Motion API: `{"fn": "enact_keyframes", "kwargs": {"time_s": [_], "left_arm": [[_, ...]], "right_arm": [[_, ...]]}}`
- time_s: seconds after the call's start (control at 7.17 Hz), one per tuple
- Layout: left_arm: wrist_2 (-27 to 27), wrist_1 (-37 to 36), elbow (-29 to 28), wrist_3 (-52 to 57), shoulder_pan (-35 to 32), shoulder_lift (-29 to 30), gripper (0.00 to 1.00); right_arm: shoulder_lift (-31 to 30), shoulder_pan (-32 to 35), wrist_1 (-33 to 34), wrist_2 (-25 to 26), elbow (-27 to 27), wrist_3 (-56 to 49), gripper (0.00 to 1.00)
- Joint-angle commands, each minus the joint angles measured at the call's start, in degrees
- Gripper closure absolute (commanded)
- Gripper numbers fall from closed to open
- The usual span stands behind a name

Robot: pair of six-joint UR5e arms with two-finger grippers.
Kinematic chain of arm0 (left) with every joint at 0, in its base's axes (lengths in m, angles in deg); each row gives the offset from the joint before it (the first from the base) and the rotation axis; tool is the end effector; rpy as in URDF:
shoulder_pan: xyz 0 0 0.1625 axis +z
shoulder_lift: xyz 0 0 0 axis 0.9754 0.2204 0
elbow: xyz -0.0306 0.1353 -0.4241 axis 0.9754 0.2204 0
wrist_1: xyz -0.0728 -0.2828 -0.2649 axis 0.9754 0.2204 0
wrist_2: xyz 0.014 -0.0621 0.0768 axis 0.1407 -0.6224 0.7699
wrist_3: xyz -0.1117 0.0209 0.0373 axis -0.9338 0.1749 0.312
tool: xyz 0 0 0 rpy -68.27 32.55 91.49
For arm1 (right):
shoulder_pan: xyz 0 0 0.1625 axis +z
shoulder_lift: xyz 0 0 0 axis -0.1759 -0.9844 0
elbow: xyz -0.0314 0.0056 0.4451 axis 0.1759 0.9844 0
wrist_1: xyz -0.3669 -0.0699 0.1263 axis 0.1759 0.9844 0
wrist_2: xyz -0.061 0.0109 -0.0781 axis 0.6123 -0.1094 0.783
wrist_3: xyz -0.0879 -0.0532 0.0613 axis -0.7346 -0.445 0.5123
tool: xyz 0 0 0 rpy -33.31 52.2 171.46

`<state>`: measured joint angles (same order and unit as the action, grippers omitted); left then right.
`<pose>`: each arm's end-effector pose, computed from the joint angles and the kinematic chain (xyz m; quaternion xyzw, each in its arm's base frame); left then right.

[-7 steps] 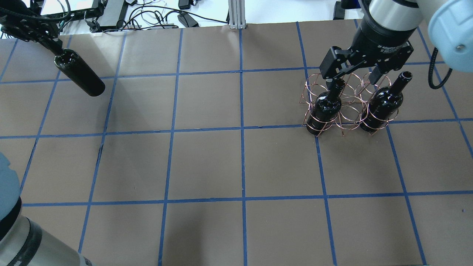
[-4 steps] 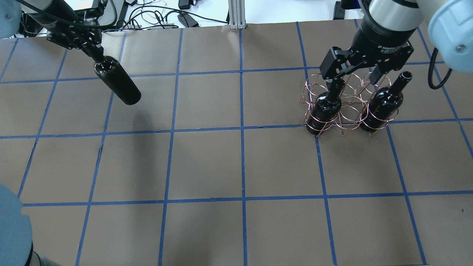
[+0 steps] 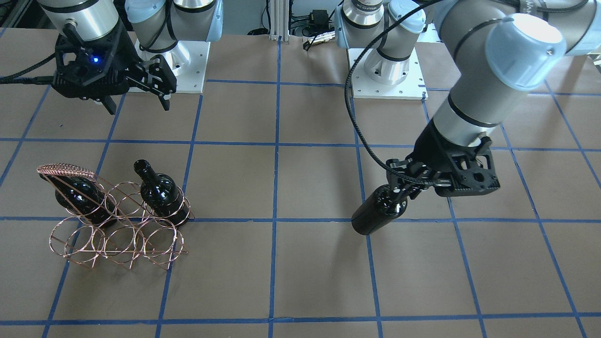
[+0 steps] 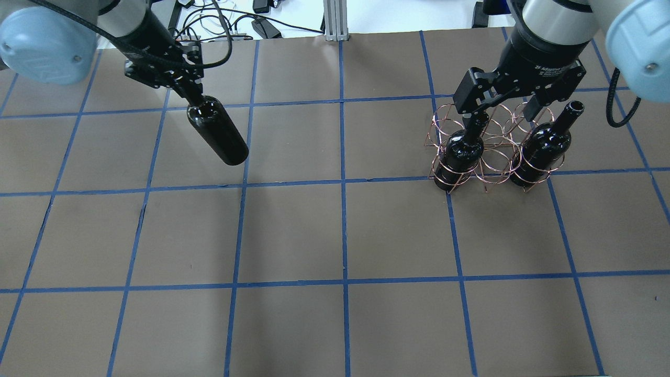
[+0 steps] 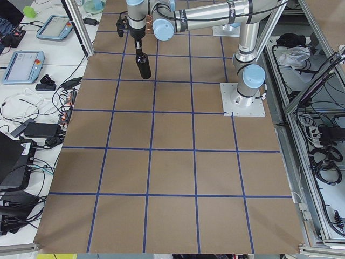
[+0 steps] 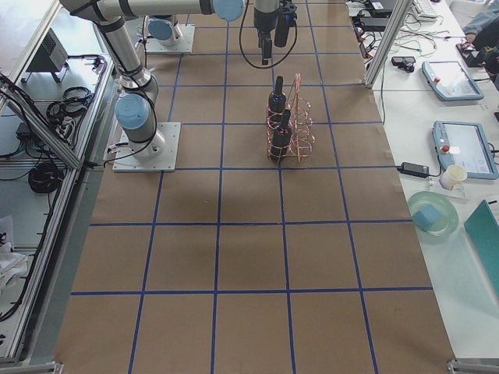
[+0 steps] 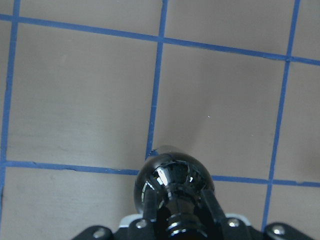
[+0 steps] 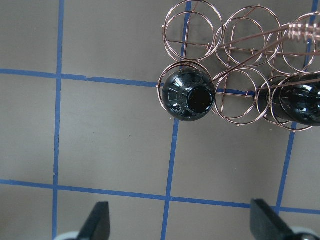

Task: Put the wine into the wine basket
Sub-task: 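Carry the black bottle with the left gripper toward the table center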

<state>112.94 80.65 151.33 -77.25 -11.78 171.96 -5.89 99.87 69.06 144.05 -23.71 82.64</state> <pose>-0.1373 -0.5594 0.4378 0.0651 -0.9948 0.0529 0.0580 0.1342 -0.4565 0.5018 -0.0516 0.9986 0.0019 0.0122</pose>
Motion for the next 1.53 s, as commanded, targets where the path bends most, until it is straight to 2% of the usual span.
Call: {"fn": "enact_keyframes", "kwargs": {"time_s": [0.0, 0.14, 0.56, 0.98, 1.39], "left_arm": [[3.06, -5.45, 7.08, -4.36, -4.37, -3.64, 1.0], [5.43, -7.75, 10.16, -4.54, -4.64, -4.61, 1.0], [8.69, -8.91, 12.3, -4.8, -7.79, -6.64, 1.0], [9.24, -12.07, 15.1, -4.45, -8.16, -6.12, 1.0], [9.32, -12.08, 15.99, -4.1, -8.33, -6.12, 1.0]], "right_arm": [[-0.06, 0.0, -0.34, 0.25, -0.04, -0.06, 0.0], [-0.06, 0.0, -0.34, 0.25, -0.04, 0.28, 0.0], [-0.15, 0.0, -0.34, 0.33, -0.04, 0.28, 0.0], [-0.15, 0.0, -0.34, 0.42, -0.04, 0.11, 0.0], [-0.15, 0.0, -0.34, 0.51, -0.04, 0.2, 0.0]]}}
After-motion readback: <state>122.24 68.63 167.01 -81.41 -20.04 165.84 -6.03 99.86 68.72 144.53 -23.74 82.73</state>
